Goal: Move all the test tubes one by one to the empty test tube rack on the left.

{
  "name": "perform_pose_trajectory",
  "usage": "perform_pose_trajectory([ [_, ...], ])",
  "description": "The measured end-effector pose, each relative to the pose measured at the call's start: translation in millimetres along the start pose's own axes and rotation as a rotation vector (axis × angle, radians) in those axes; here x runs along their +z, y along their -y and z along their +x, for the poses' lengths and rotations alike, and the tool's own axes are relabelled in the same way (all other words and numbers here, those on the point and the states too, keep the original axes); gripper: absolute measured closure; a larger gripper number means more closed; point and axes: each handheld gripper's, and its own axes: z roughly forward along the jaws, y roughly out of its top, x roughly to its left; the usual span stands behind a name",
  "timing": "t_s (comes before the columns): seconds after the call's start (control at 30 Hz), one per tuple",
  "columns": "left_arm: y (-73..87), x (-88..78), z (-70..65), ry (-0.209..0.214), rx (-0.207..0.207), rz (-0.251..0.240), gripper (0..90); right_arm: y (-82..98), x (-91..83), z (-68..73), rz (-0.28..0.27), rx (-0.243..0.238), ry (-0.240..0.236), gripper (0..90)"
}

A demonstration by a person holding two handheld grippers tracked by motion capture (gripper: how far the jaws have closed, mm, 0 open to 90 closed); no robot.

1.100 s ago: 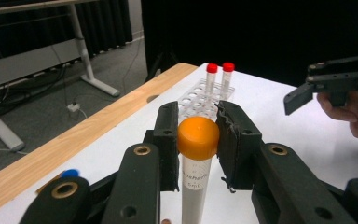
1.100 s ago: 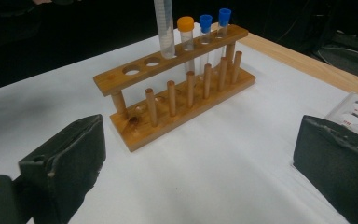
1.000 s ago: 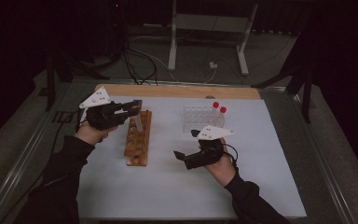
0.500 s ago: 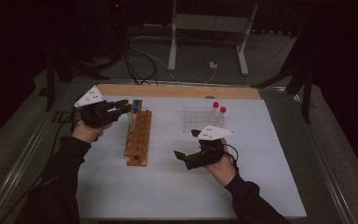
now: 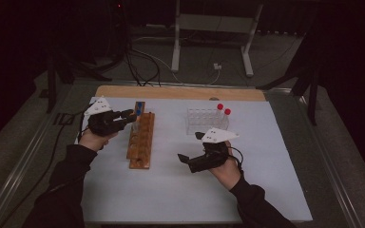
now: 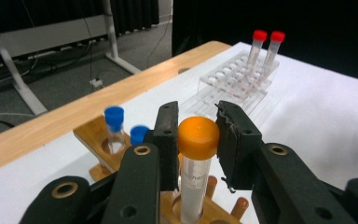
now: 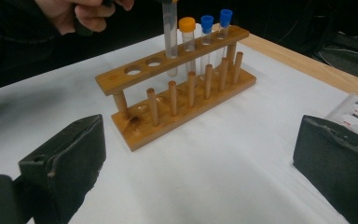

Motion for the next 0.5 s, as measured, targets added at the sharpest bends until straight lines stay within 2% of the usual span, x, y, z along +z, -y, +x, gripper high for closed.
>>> perform_pose_trajectory([
  [0.17, 9.0, 3.3, 1.9, 0.0, -0.025, 0.005, 71.7, 0.0, -0.2, 0.1, 0.0, 0.001, 0.0, 2.2],
  [0.5, 14.8, 6.9, 1.8, 0.0, -0.022, 0.021, 71.7, 0.0, -0.5, 0.0, 0.0, 0.002, -0.003, 2.2],
])
